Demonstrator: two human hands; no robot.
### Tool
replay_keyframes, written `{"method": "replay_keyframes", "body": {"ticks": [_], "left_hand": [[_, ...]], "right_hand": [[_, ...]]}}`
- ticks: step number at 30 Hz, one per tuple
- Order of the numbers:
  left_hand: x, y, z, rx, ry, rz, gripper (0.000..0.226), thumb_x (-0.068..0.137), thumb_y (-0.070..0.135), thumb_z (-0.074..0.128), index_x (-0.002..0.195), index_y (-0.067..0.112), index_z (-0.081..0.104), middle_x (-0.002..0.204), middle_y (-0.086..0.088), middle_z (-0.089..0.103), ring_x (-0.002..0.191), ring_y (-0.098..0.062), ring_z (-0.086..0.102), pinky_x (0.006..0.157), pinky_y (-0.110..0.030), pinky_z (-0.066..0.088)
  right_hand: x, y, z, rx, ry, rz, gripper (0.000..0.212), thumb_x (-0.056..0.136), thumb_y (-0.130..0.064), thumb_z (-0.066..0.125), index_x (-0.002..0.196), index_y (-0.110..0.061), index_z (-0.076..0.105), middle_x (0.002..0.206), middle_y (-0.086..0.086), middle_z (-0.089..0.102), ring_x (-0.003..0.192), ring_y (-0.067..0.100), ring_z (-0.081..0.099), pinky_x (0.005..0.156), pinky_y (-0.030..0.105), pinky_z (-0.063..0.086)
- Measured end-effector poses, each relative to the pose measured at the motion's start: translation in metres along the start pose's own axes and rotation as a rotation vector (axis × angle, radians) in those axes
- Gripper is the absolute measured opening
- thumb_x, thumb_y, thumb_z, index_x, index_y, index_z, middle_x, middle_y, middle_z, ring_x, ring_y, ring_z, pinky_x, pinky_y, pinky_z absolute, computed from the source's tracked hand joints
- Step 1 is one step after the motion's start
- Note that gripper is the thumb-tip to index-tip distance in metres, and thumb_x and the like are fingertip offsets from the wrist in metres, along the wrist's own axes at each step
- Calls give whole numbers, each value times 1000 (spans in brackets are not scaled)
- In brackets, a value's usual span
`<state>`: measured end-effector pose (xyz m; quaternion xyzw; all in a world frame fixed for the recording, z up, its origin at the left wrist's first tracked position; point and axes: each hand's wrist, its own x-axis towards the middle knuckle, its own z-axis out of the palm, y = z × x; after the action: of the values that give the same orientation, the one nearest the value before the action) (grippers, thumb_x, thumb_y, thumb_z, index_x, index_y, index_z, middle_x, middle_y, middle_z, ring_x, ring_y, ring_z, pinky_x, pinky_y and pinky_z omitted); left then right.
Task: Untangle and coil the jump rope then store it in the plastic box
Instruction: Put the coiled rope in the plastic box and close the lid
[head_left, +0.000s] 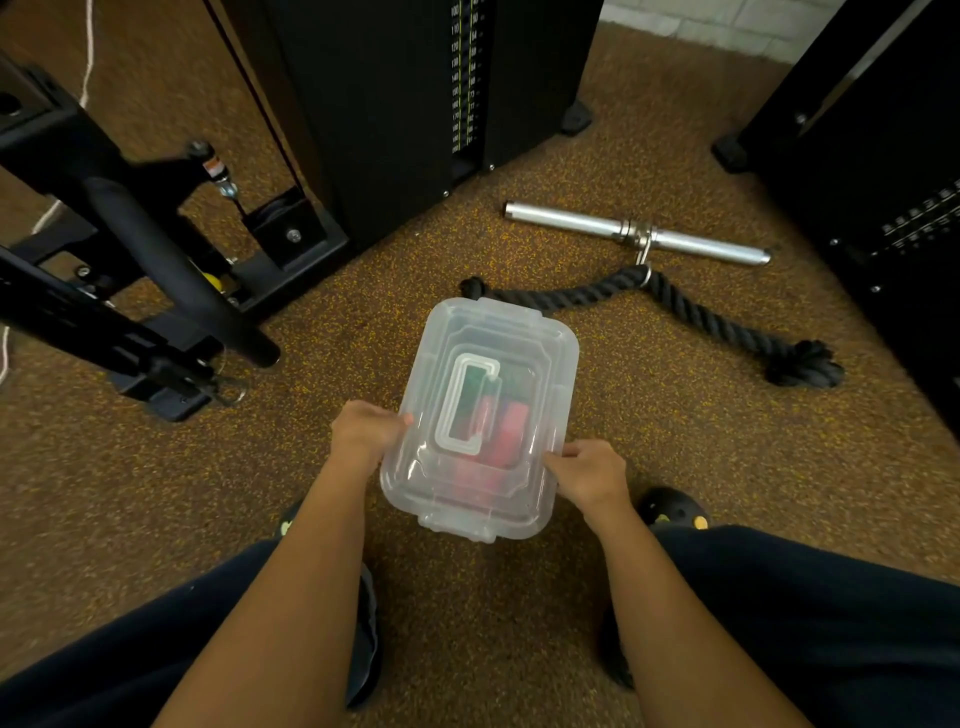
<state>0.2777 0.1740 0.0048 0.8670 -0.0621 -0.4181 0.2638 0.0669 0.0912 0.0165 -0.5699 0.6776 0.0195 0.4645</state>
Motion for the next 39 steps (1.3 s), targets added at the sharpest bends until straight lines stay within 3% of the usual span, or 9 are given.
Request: {"method": "replay_keyframes", "body": {"ticks": [7,11,14,17,22,24,27,33,39], "left_hand": [[4,-2,2,-51,-104,-15,28,86,19,61,106,0,64,118,-19,63,106,-34,60,97,-44,46],[-6,-19,-6,-275,-247,-51,20,85,29,63,94,11,66,110,-14,68,99,-29,65,94,-43,49],[-13,-38,-7,-395,-314,-70,37,85,43,58,101,12,66,105,-10,71,97,-26,67,90,-41,51],[-18,-53,-3,-420,-370,-84,42,82,54,53,100,18,67,110,-5,69,99,-20,65,83,-35,51],[-30,-68,1,-108,-640,-374,95,50,77,57,118,11,48,119,-11,57,106,-27,58,84,-38,51],[-32,-68,5,-100,-761,-405,95,51,73,60,120,9,49,117,-13,61,106,-27,60,85,-37,52],[-28,-66,8,-95,-744,-373,83,56,65,66,117,10,55,114,-10,65,105,-23,62,92,-37,50],[-22,-51,2,-139,-719,-353,75,58,49,73,118,8,54,108,-15,69,100,-25,65,86,-36,52],[-18,-33,-3,-160,-480,-290,77,69,46,73,129,6,43,119,-17,58,114,-30,54,95,-41,46]], "right_hand": [[25,-8,-4,62,-212,183,23,73,0,62,95,4,64,100,20,69,87,31,69,76,44,59],[28,-27,-15,53,-288,184,56,78,0,61,130,-1,43,128,15,53,115,30,53,82,34,48],[43,-49,-23,30,-105,16,86,79,-14,64,147,-13,11,152,14,20,138,36,25,106,45,35],[63,-79,-25,-116,45,-256,83,85,-27,60,148,-17,8,155,13,10,143,33,11,114,45,22],[96,-118,-12,-436,-4,-476,84,88,-42,55,149,-13,5,158,11,7,146,31,2,119,46,10],[104,-123,-4,-579,-81,-478,84,89,-50,50,149,-14,4,159,9,5,146,31,1,119,48,6],[107,-118,4,-740,-167,-470,79,90,-58,39,149,-16,8,158,8,11,145,29,10,119,48,8],[101,-101,-11,-745,-91,-415,78,88,-64,35,147,-17,16,156,8,20,141,32,23,113,47,23],[85,-67,-25,-601,35,-221,76,89,-61,33,145,-11,20,151,15,28,136,36,31,107,48,28]]}}
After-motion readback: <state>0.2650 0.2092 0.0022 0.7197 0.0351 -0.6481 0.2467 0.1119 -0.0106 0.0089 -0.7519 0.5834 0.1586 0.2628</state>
